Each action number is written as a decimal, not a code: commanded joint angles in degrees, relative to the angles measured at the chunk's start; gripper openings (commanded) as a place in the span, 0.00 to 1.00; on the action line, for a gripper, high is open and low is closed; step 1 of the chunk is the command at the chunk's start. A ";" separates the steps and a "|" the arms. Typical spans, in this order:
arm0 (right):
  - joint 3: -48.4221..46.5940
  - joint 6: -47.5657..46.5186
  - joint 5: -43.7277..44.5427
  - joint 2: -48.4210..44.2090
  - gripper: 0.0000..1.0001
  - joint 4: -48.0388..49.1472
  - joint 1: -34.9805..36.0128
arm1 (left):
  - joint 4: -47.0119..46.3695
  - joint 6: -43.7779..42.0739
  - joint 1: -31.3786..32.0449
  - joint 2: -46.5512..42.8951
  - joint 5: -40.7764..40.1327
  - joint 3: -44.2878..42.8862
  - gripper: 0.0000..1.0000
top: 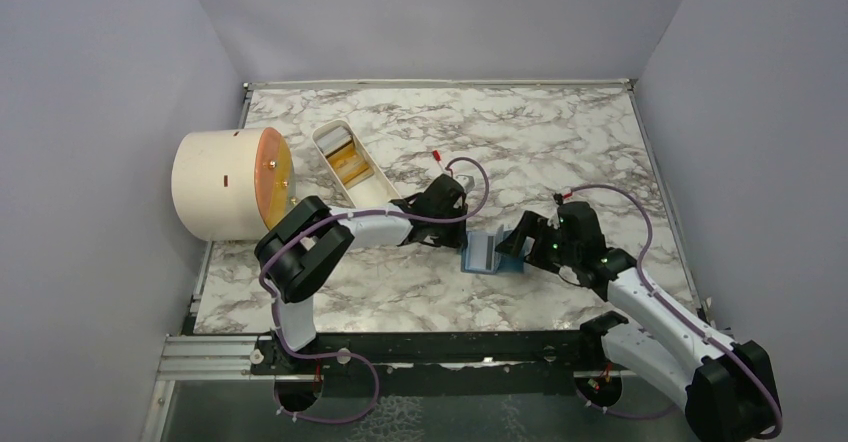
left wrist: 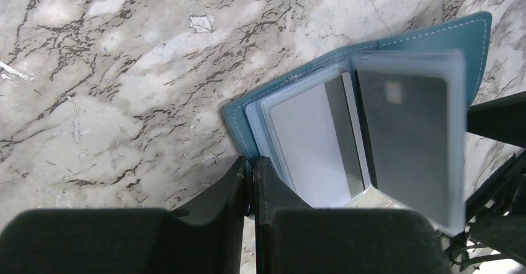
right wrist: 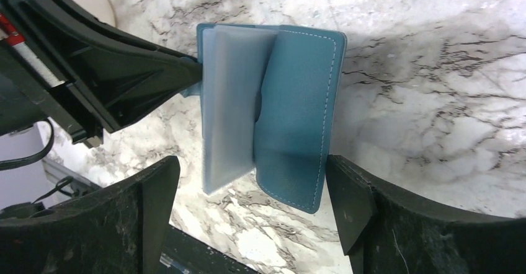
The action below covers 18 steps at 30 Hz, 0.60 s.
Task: Put the credit cards into the card holder
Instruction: Close the card holder at the center of the board.
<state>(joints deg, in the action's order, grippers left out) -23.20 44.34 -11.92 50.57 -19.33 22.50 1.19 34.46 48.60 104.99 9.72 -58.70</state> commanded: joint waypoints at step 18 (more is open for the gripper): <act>-2.14 -0.74 -14.90 8.81 0.83 16.51 0.26 | -9.77 9.83 0.82 -2.72 9.74 7.39 0.02</act>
<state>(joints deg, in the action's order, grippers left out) -23.73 44.29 -23.86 56.93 -7.31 22.52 -5.85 41.69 49.36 104.12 15.99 -53.39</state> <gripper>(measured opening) 0.843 0.094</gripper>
